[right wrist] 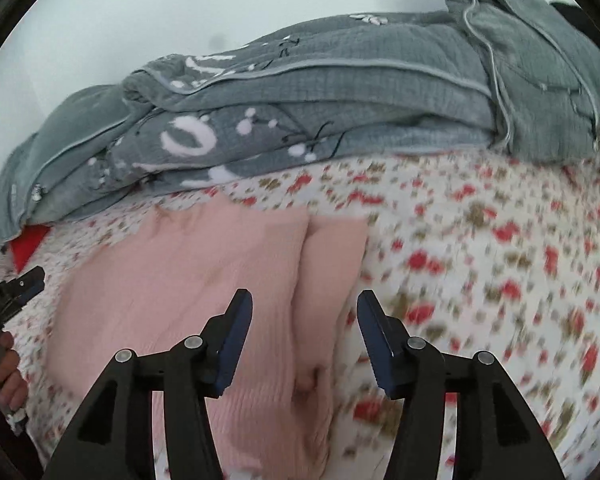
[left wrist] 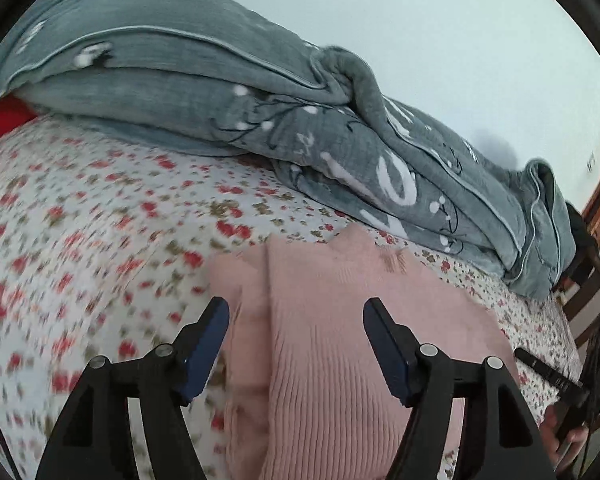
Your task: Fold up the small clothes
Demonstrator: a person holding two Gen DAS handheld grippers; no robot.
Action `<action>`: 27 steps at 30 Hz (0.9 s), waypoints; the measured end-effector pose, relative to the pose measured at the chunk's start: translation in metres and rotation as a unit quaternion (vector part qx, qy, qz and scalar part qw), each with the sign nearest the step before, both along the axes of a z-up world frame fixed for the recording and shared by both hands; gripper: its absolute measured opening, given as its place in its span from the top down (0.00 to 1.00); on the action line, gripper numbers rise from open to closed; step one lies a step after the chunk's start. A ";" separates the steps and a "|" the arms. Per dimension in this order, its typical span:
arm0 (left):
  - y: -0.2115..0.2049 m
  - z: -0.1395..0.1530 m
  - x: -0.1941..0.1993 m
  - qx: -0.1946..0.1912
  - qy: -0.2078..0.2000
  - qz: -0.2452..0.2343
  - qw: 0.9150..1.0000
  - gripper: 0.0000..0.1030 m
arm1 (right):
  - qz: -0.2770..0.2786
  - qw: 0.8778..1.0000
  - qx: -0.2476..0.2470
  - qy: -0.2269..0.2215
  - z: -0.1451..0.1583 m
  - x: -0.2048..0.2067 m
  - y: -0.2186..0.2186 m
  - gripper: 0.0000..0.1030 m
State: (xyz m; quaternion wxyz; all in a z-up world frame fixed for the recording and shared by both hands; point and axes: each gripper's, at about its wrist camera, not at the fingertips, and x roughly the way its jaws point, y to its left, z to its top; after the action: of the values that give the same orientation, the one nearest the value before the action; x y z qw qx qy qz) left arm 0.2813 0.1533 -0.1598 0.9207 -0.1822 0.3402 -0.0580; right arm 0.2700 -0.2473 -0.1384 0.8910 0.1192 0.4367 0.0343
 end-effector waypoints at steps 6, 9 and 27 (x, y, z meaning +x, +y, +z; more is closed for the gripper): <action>0.007 -0.025 0.002 0.002 0.034 -0.006 0.999 0.34 | -0.013 0.999 0.040 -0.001 -0.018 -0.005 -0.003 0.48; 0.010 -0.036 0.015 -0.024 0.059 -0.015 0.998 0.34 | -0.013 0.999 0.052 0.005 -0.025 0.002 -0.003 0.48; -0.007 -0.064 0.028 -0.023 0.086 -0.017 0.996 0.33 | -0.003 0.997 0.072 0.028 -0.049 0.010 -0.004 0.47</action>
State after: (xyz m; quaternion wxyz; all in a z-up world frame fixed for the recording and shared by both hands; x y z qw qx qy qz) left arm 0.3089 0.1465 -0.2234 0.8824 -0.2021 0.4198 -0.0653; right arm 0.2804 -0.2509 -0.1873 0.8676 0.1853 0.4576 0.0597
